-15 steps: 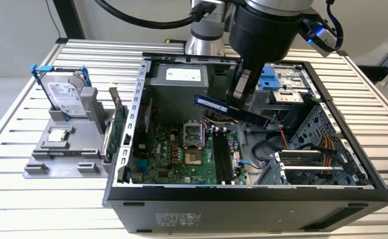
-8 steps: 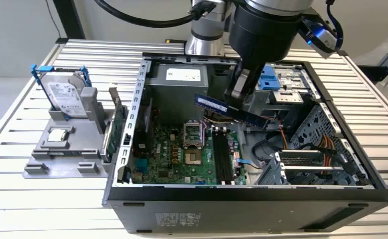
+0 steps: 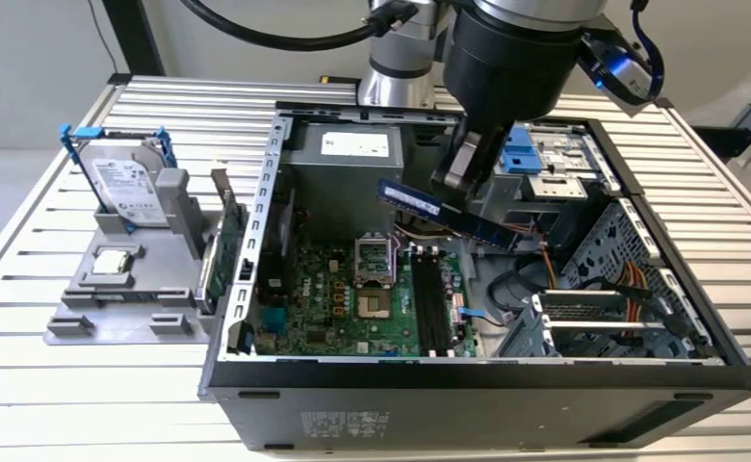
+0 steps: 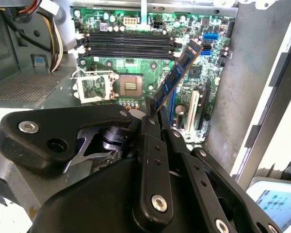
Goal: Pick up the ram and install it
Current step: 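Insert the ram into the slot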
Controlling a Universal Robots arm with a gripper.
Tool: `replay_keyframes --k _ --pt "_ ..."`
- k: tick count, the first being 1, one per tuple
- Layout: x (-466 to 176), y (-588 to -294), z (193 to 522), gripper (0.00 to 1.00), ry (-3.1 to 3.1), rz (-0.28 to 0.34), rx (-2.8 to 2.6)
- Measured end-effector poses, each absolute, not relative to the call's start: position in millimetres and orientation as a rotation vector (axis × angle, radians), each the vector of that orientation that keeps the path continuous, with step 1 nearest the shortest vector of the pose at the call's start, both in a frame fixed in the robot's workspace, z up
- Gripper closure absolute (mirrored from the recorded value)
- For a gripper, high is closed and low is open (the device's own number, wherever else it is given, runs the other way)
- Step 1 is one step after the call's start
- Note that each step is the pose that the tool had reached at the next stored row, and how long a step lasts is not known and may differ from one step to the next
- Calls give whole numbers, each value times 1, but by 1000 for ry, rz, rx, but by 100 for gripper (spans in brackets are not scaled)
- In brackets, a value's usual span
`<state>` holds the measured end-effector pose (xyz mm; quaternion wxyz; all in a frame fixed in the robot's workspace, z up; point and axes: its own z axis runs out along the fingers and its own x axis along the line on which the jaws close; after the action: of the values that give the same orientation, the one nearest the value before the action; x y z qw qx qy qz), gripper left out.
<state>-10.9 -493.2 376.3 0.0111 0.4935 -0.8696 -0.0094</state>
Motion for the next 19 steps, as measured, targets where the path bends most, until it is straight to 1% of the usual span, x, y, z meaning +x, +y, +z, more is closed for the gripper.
replay_keyframes --k 19 --pt "-11 -493 376 100 -2780 -31 1417"
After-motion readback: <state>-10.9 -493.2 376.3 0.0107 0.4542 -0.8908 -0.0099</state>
